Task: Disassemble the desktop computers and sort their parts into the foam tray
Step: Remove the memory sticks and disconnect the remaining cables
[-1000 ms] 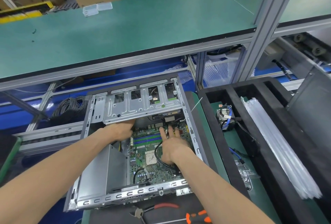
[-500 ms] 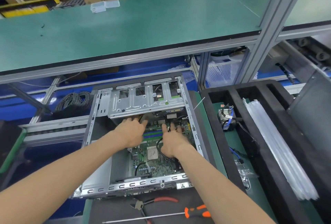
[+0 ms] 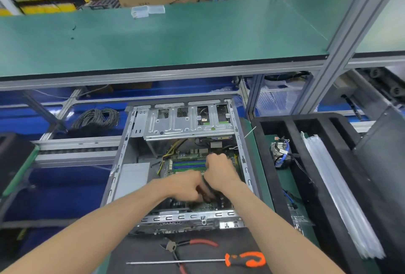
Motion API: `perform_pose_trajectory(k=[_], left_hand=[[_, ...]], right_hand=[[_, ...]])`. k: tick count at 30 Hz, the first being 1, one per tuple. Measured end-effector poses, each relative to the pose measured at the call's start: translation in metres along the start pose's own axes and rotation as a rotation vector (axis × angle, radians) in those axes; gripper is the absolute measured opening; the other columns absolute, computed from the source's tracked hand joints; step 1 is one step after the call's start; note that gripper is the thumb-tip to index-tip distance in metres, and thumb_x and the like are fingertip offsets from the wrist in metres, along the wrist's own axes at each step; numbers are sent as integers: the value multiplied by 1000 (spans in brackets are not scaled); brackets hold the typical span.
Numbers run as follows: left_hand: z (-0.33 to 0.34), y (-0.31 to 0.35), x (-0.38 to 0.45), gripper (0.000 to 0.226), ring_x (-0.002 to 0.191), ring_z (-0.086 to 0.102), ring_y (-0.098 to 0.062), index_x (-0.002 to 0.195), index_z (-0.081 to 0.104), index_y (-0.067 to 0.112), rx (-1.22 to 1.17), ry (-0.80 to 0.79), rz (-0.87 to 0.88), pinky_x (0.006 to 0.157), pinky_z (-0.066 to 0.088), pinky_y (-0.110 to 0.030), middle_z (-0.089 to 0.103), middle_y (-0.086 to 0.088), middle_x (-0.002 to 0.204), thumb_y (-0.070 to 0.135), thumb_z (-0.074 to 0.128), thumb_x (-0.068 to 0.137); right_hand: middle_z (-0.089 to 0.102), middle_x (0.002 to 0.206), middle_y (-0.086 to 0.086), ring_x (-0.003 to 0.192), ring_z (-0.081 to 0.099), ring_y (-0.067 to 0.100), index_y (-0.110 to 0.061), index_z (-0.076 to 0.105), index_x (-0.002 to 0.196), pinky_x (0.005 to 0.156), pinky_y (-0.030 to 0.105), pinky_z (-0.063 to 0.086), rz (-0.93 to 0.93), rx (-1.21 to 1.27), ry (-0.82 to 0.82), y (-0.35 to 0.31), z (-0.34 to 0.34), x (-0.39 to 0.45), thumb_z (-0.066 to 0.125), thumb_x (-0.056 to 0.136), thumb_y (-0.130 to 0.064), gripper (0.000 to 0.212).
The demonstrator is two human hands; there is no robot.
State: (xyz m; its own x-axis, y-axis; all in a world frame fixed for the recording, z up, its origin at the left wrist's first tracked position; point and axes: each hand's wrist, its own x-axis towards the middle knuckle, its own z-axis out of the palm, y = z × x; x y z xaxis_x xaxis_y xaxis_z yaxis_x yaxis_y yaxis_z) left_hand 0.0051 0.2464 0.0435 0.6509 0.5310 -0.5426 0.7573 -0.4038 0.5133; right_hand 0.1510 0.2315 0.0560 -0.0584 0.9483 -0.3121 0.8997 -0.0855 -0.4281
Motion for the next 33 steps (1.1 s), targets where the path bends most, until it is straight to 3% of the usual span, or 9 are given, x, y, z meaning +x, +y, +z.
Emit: perform_pose_trajectory(k=[3,7,14,20,26,30,33], left_hand=[[10,3,11,38,77,57,0,116,75,27,74,-22,57,68,37,3,74,12,95,16,73,79],[16,6,18,29,83,61,-9,110,77,19,155,-6,42,88,52,-23,76,2,98,20,76,81],[25,10,27,21,96,66,-24,106,77,11,205,-6,60,87,48,-26,76,-5,103,15,69,87],[28,10,30,18,95,70,-16,100,79,12,129,11,49,93,49,-22,78,-1,101,11,72,84],[31,12,30,13,81,62,-6,90,79,15,130,25,62,79,45,-17,77,3,93,11,68,84],[33,9,29,10,71,52,10,82,78,14,62,66,64,62,34,1,77,3,85,10,70,78],[34,7,29,8,69,53,13,82,79,12,21,78,62,62,34,5,77,2,84,9,73,76]], right_hand=[[56,113,14,99,59,33,-14,46,94,69,38,43,36,-76,15,2,4,-1,58,94,-14,12],[57,117,14,103,61,33,-10,55,109,68,36,42,77,-117,3,6,8,1,55,96,-12,13],[58,120,16,105,62,33,-7,56,114,70,36,44,84,-103,-1,7,10,3,54,96,-7,18],[60,117,16,103,63,33,-7,57,111,68,35,44,96,-90,15,8,9,4,54,96,-7,15],[60,120,17,105,62,34,-7,59,111,71,36,44,111,-76,16,8,9,7,53,97,-7,15],[58,125,16,110,61,35,-6,60,115,76,37,47,115,-82,4,9,10,9,54,97,-9,19],[58,126,16,111,61,35,-6,60,116,78,38,48,120,-77,0,9,10,10,55,96,-10,20]])
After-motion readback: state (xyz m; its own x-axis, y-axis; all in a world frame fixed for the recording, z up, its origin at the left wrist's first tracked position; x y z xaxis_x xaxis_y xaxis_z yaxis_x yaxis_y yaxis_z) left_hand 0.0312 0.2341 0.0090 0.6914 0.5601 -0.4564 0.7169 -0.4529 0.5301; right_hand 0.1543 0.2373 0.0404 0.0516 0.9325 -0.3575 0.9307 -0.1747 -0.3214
